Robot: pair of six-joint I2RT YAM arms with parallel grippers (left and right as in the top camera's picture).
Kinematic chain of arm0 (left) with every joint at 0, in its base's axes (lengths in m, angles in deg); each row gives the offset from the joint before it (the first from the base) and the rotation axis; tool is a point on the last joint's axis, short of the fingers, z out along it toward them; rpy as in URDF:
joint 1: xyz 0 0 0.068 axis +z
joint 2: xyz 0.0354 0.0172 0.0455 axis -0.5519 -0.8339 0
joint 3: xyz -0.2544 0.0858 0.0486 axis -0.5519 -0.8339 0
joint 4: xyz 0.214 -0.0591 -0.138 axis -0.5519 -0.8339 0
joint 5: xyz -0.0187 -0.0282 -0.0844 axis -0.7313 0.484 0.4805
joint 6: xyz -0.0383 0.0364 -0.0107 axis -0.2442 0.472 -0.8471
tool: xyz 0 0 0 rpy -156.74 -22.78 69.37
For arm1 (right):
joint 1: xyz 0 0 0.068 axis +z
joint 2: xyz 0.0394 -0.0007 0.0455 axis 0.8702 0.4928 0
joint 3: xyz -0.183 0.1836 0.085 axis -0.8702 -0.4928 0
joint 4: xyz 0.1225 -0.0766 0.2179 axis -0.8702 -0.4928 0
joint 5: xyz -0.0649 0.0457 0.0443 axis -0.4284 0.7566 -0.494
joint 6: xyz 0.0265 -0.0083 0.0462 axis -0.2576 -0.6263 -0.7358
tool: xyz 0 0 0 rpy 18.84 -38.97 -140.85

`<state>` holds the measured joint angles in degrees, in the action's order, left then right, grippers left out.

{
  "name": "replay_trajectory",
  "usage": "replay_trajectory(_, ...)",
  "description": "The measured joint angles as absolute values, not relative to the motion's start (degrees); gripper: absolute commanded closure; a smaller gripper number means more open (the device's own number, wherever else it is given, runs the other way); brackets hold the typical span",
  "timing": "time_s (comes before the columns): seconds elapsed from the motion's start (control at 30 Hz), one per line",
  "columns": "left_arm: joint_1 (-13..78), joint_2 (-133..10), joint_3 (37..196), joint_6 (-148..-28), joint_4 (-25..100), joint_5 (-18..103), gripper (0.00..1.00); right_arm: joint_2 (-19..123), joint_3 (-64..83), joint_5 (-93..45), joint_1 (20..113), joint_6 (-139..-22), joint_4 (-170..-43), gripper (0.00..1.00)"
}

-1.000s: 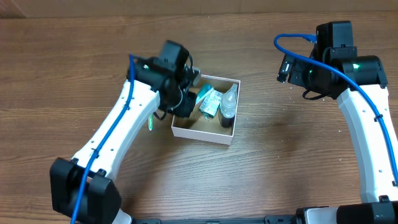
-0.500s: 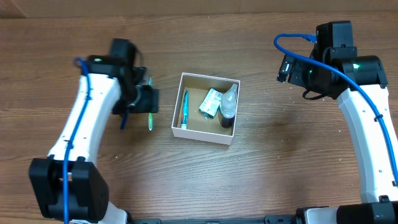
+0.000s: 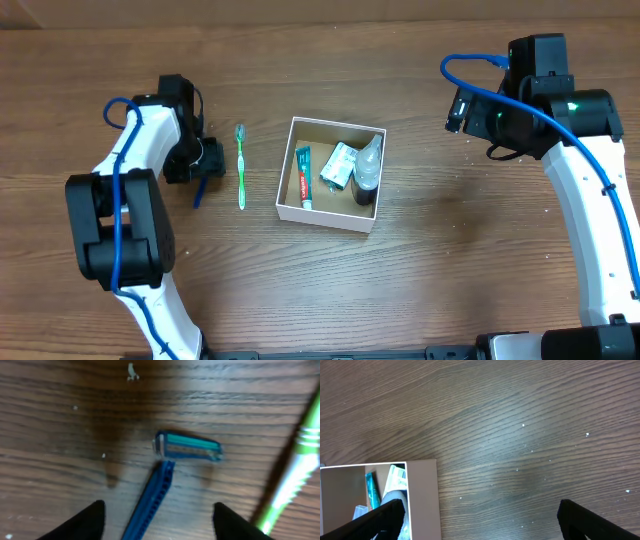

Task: Pack container
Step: 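Grasp the blue razor with the left gripper, then place the blue razor into the box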

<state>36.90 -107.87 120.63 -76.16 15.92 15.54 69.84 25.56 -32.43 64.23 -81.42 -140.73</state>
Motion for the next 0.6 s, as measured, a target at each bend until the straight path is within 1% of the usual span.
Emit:
replay_trajectory(0.07, 37.2, -108.73, 120.63, -75.7, 15.99, 15.23, 0.6, 69.84, 25.56, -32.45, 64.23, -81.39, -140.73, 0.0)
replay_trajectory(0.1, 37.29, -109.01, 120.63, -75.2, 15.97, 15.12, 0.67, 69.84, 25.56, -32.4, 64.23, -81.39, -140.71, 0.0)
replay_trajectory(0.2, 37.35, -109.16, 120.63, -74.59, 16.08, 15.08, 0.8, 69.84, 25.56, -32.43, 64.23, -81.42, -140.73, 0.0)
replay_trajectory(0.23, 37.35, -109.16, 120.63, -74.22, 16.16, 15.06, 0.81, 69.84, 25.56, -32.43, 64.23, -81.39, -140.71, 0.0)
replay_trajectory(0.27, 37.35, -109.16, 120.63, -73.93, 16.16, 14.95, 0.77, 69.84, 25.56, -32.45, 64.23, -81.39, -140.73, 0.0)
replay_trajectory(0.3, 37.35, -109.16, 120.63, -73.89, 16.16, 14.93, 0.7, 69.84, 25.56, -32.43, 64.23, -81.42, -140.71, 0.0)
replay_trajectory(0.33, 37.35, -109.18, 120.63, -73.56, 16.16, 14.9, 0.66, 69.84, 25.56, -32.43, 64.23, -81.42, -140.69, 0.0)
replay_trajectory(0.4, 37.35, -109.18, 120.63, -72.62, 16.67, 14.84, 0.6, 69.84, 25.56, -32.43, 64.23, -81.42, -140.71, 0.0)
replay_trajectory(0.47, 37.35, -109.21, 120.54, -71.97, 17.63, 14.71, 0.59, 69.84, 25.56, -32.4, 64.23, -81.39, -140.73, 0.0)
replay_trajectory(0.53, 37.35, -109.21, 119.82, -71.44, 18.81, 14.73, 0.68, 69.84, 25.56, -32.43, 64.23, -81.42, -140.76, 0.0)
replay_trajectory(0.6, 37.35, -109.16, 119.21, -71.18, 19.4, 14.05, 0.87, 69.84, 25.56, -32.4, 64.23, -81.42, -140.69, 0.0)
